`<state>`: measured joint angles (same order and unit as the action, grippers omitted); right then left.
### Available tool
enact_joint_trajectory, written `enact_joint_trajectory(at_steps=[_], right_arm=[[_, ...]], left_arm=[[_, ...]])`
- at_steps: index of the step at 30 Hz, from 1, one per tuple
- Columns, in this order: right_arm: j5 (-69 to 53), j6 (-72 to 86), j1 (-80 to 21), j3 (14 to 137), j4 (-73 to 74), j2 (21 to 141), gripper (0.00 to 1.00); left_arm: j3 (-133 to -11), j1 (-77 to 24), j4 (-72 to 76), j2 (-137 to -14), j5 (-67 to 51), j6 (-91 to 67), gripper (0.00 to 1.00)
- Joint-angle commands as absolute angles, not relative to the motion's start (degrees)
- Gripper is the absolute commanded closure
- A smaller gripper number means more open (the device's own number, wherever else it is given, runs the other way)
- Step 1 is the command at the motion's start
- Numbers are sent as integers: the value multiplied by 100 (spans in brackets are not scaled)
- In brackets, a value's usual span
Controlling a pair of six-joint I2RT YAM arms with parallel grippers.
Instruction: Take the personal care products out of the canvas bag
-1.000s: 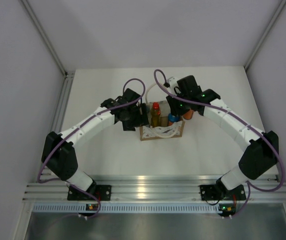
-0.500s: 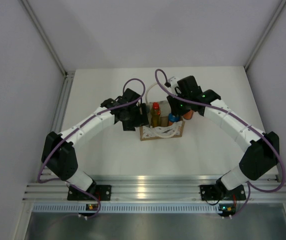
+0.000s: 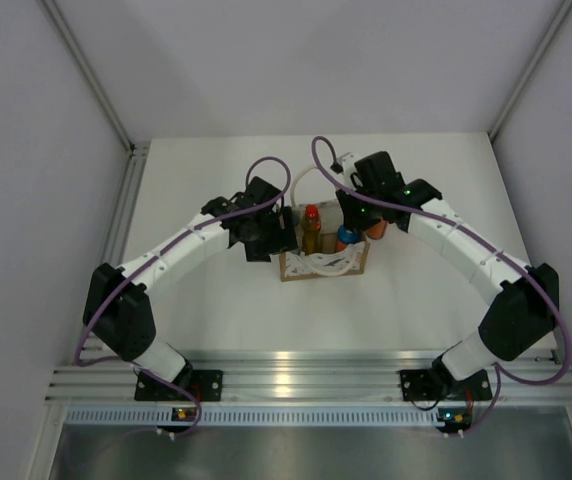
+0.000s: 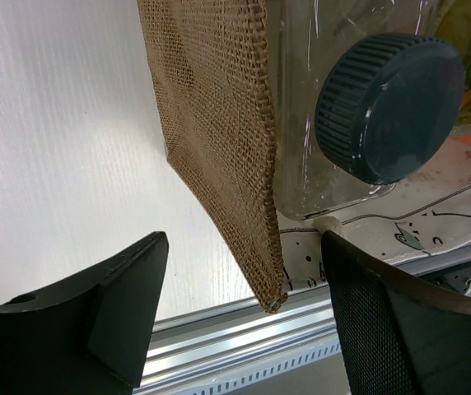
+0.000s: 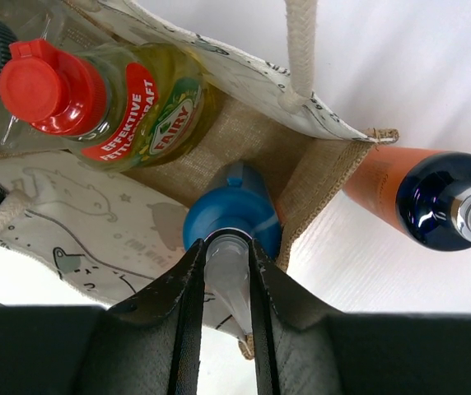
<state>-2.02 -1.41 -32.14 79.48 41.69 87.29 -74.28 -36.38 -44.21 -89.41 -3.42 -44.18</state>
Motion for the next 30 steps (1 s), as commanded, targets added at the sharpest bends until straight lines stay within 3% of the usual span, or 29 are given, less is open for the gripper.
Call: enact_joint_trajectory(at_steps=[1,23,30], right_arm=[[-26,234,-3296,7998,4140,8455,100],[1089,1204,-3682,9210,4895,8613,100],[1362,1354,-3744,10124,5546,8692,100]], left_arm=[[-7567,-3656,-4368,-8886,-343,-4421,20],[-7559,-3665,-4368,-8894,-246,-4474,20],[-7506,-3656,-4377,-8859,-237,-4465,20]])
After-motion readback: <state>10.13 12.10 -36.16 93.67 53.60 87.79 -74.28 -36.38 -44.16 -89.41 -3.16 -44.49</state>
